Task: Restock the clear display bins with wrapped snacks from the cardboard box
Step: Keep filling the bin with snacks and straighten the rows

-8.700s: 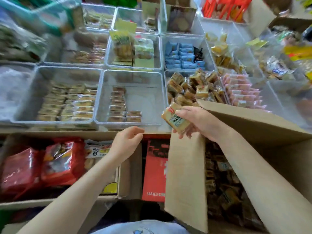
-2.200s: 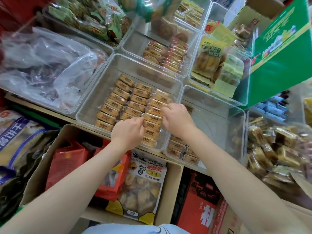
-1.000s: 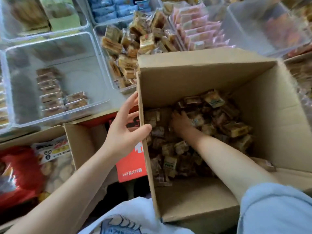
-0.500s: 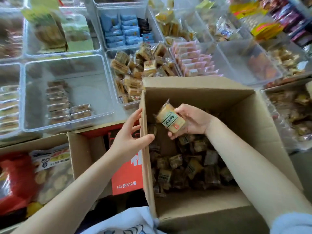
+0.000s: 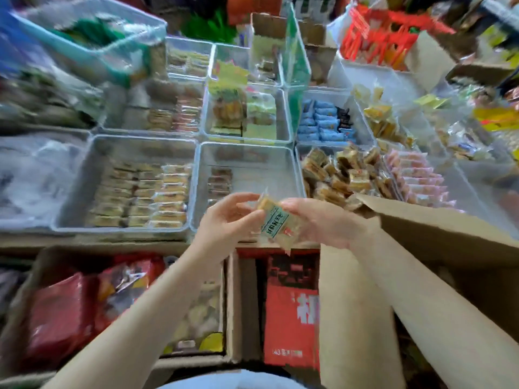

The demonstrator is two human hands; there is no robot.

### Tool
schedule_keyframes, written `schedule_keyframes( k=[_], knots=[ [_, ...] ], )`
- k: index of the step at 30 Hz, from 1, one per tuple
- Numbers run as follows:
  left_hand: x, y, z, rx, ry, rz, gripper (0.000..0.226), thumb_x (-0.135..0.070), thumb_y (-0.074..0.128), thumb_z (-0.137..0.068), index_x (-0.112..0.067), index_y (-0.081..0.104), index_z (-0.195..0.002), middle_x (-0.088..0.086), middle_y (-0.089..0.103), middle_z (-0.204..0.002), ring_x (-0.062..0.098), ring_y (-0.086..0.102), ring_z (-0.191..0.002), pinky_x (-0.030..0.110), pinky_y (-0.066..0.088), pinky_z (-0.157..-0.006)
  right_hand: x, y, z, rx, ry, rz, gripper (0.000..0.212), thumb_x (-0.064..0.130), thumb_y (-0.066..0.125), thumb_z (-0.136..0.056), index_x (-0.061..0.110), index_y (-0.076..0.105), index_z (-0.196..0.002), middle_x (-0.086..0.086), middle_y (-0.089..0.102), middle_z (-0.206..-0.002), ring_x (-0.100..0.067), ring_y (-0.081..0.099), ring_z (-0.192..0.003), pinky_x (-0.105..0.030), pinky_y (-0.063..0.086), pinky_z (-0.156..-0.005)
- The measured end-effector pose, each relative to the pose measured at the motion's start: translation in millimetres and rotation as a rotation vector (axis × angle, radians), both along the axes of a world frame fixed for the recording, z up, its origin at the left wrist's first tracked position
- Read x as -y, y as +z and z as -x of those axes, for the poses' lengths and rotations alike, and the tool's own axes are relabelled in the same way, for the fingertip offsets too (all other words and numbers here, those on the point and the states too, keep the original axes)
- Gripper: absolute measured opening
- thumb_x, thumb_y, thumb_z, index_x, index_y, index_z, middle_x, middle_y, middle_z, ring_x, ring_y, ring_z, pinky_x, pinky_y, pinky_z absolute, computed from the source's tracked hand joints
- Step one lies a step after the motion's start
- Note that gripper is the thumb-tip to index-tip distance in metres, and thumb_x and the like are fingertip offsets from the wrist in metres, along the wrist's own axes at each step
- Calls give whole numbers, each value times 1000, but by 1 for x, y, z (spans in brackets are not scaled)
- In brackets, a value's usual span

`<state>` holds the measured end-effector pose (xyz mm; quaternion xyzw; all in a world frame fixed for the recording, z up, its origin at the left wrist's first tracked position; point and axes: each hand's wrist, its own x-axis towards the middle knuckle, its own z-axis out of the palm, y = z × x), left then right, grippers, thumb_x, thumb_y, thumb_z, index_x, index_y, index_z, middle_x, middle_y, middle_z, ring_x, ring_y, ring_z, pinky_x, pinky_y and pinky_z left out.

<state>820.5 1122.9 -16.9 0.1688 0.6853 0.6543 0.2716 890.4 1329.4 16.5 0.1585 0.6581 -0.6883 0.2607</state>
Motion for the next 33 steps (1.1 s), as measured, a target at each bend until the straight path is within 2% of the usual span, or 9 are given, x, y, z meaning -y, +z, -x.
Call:
schedule_keyframes(
  k=[3,6,11,15,20,24,28,31,33],
  knots=[
    [52,-14,45,-53,94,68,32,-31,84,-79,-31,68,-106,1,74,-82,7,69,-72,24,54,-66,54,-20,53,-79,-40,-142,26,22,52,-102,5,63,-118,-10,72,-102,-24,67,-94,-47,53,-93],
    [94,-30,86,-68,173,122,48,-48,84,-69,-32,66,-111,-2,72,-84,8,68,-72,27,57,-66,98,-38,99,-83,-52,-186,27,15,64,-96,9,64,-123,-15,72,-112,-24,69,-96,-43,55,-89],
    [135,-74,149,-187,326,281,60,-60,67,-86,-19,58,-129,-3,63,-110,6,63,-100,27,52,-89,134,-53,170,-154,-83,-346,19,9,72,-89,13,65,-106,-10,71,-103,-17,66,-83,-22,54,-64],
    [160,-127,185,-236,299,624,46,-37,53,-100,-13,53,-139,6,56,-134,21,51,-126,43,43,-107,128,-61,223,-256,-138,-636,24,6,70,-87,22,57,-99,1,67,-99,-16,66,-91,-29,58,-79],
    [158,-159,184,-410,195,969,44,-40,44,-101,-15,59,-134,5,57,-139,21,54,-126,39,56,-84,122,-88,297,-482,-24,-942,24,16,69,-89,21,57,-110,9,65,-99,-9,63,-88,-26,53,-81],
    [152,-160,183,-427,208,1056,44,-41,44,-100,-15,62,-131,5,59,-137,22,56,-122,37,56,-75,134,-126,345,-624,352,-1406,28,13,59,-93,16,54,-121,-2,67,-102,-23,63,-90,-35,48,-84],
    [154,-167,183,-499,178,1090,39,-38,45,-97,-14,66,-120,5,64,-124,21,62,-107,34,56,-62,145,-155,367,-308,681,-1453,40,8,50,-92,17,47,-131,-8,60,-121,-32,59,-110,-43,43,-94],
    [153,-168,184,-511,165,1111,41,-39,41,-94,-15,68,-112,3,66,-115,19,62,-97,33,55,-56,145,-164,376,-111,654,-1236,49,29,48,-95,14,39,-141,-11,56,-127,-31,59,-107,-40,50,-83],
    [152,-168,184,-514,171,1117,41,-39,41,-94,-15,69,-111,3,66,-115,19,63,-96,33,55,-55,147,-169,379,-31,635,-1199,62,47,40,-98,14,29,-150,-17,49,-141,-34,55,-119,-45,49,-94]
  ],
)
